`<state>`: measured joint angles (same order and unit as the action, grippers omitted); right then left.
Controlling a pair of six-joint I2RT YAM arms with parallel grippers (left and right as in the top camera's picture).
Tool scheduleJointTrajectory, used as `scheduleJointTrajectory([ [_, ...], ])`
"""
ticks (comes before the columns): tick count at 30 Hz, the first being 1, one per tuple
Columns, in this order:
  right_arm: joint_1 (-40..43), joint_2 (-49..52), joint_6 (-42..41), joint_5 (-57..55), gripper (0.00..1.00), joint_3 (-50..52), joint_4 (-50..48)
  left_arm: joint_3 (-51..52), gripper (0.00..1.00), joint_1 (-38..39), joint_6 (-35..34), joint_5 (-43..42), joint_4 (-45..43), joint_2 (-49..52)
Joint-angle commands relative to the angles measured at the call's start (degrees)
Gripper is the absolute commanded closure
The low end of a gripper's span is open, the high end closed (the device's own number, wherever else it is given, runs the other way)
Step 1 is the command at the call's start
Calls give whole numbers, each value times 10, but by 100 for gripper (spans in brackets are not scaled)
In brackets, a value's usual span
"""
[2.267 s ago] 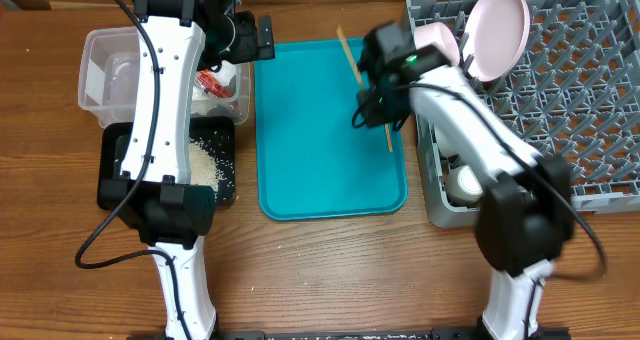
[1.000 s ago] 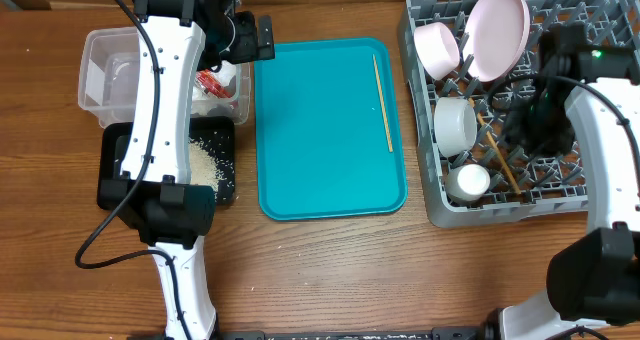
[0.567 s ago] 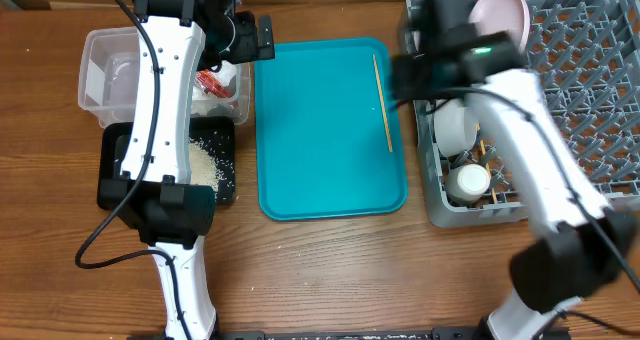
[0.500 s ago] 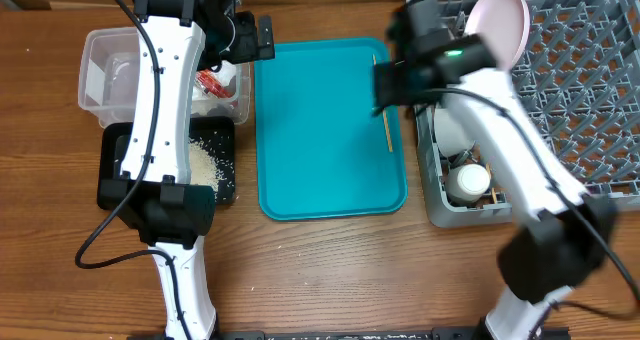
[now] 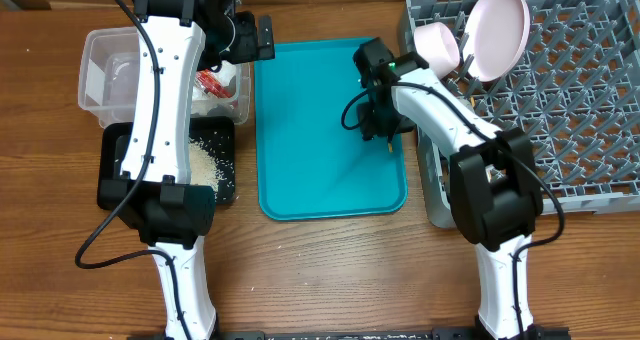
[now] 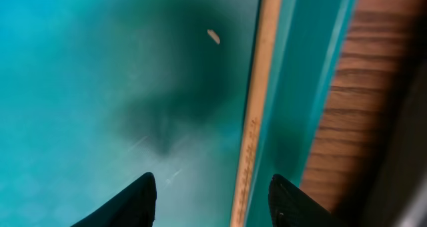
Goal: Sort waste into correct bins and load items into the dishwasher
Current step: 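Grasp the second wooden chopstick on the teal tray with the right gripper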
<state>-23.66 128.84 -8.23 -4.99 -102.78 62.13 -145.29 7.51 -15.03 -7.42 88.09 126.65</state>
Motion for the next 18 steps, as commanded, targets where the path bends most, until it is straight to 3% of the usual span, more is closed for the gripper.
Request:
scheduleJointTrajectory([
  [1,2,30,10,-15,44,-7,-3,-11,0,4,0,4,-1,-4],
  [5,3,38,10,-14,45,-7,-3,-11,0,4,0,4,-1,-4],
  [6,3,38,10,-14,50,-7,-3,-11,0,4,0,4,-1,-4],
  [7,3,38,9,-14,60,-7,-2,-11,0,4,0,4,-1,-4],
  [9,2,38,8,-11,91,-7,1,-11,0,4,0,4,-1,-4],
  [10,2,38,8,0,96,-7,3,-11,0,4,0,4,-1,-4],
  [18,2,14,12,37,96,-109,89,-11,0,4,0,4,-1,-4],
])
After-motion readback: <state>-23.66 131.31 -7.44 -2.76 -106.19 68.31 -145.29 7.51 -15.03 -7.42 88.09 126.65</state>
